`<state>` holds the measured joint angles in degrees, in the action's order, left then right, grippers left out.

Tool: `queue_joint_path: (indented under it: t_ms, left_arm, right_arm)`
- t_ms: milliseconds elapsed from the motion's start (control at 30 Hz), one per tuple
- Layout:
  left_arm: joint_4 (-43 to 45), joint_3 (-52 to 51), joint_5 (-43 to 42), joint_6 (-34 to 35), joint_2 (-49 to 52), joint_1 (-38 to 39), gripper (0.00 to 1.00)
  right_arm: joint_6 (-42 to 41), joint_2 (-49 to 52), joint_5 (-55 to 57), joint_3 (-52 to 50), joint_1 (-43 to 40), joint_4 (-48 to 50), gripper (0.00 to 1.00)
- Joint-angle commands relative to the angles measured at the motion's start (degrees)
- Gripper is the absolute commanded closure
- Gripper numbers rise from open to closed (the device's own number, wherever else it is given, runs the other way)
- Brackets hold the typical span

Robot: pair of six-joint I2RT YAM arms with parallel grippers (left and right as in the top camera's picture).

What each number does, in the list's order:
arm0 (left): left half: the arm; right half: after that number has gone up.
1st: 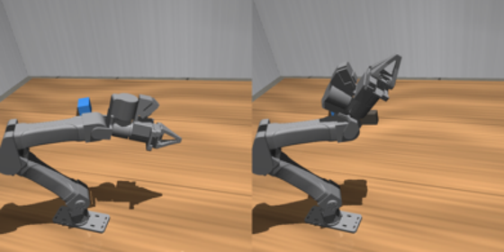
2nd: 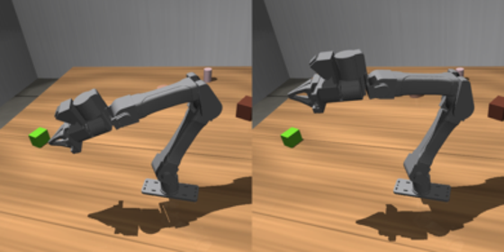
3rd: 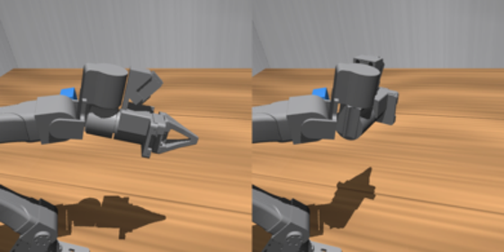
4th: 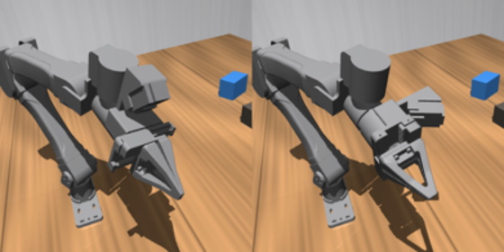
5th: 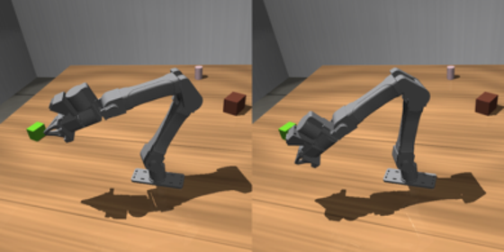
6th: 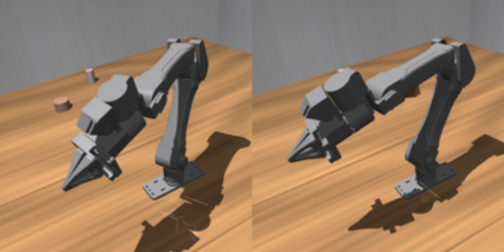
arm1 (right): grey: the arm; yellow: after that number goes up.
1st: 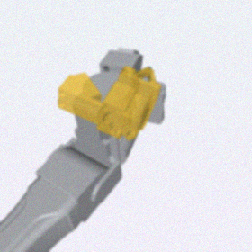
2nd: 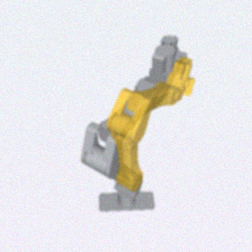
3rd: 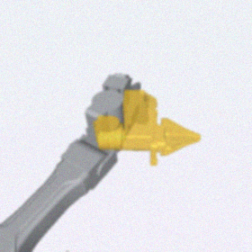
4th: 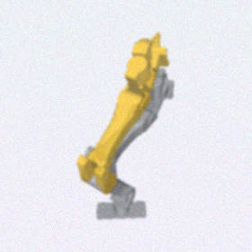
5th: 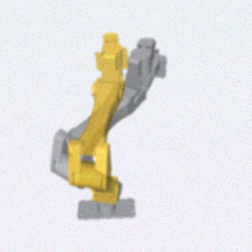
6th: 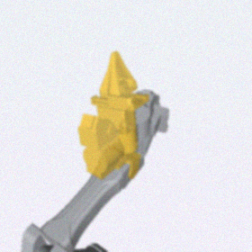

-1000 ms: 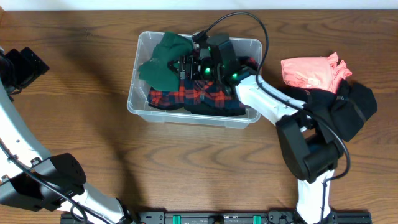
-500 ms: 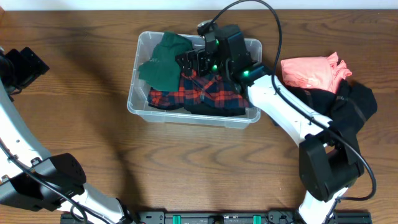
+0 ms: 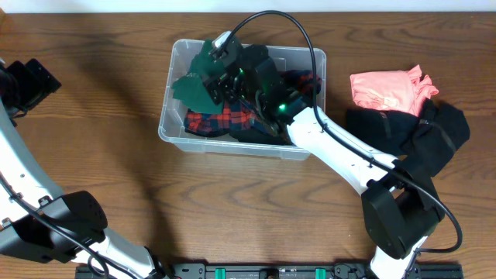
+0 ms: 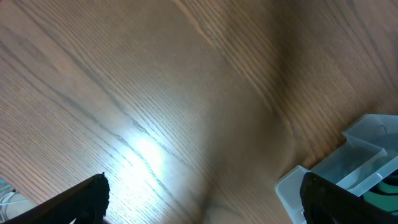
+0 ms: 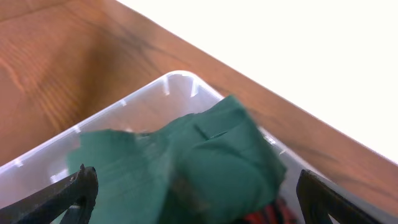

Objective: Pack container
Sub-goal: 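Lower the dark green garment into the bin's left side and press it down, then open the right gripper and move it back to the right pile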

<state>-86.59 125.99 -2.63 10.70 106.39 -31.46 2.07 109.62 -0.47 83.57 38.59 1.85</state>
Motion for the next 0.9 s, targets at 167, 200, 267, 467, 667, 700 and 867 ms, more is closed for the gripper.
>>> queue_joint_path:
  t_ms: [167,200,267,467,667,700,867]
  left_arm:
    - [-0.1,-0.2,0.1,0.5,0.2,-0.1,0.02]
    - [-0.1,-0.2,0.1,0.5,0.2,-0.1,0.02]
    - [-0.1,-0.2,0.1,0.5,0.2,-0.1,0.02]
    - [-0.1,-0.2,0.1,0.5,0.2,-0.1,0.02]
    - [-0.1,-0.2,0.1,0.5,0.2,-0.1,0.02]
    - [-0.1,-0.2,0.1,0.5,0.2,-0.1,0.02]
    - [-0.1,-0.2,0.1,0.5,0.2,-0.1,0.02]
  right_arm:
    - [3.8,5.1,-2.9,1.1,-0.2,5.7,0.01]
    - [3.8,5.8,-3.0,1.1,-0.2,6.2,0.01]
    - [3.7,7.2,-3.0,1.1,-0.1,6.9,0.01]
    - [3.6,10.0,-3.0,1.1,-0.2,7.2,0.01]
    - [2.6,13.6,-4.5,1.1,-0.2,7.3,0.01]
    - [2.4,14.3,-4.5,1.1,-0.2,7.3,0.01]
    - [1.4,16.9,-4.5,1.1,-0.2,7.1,0.01]
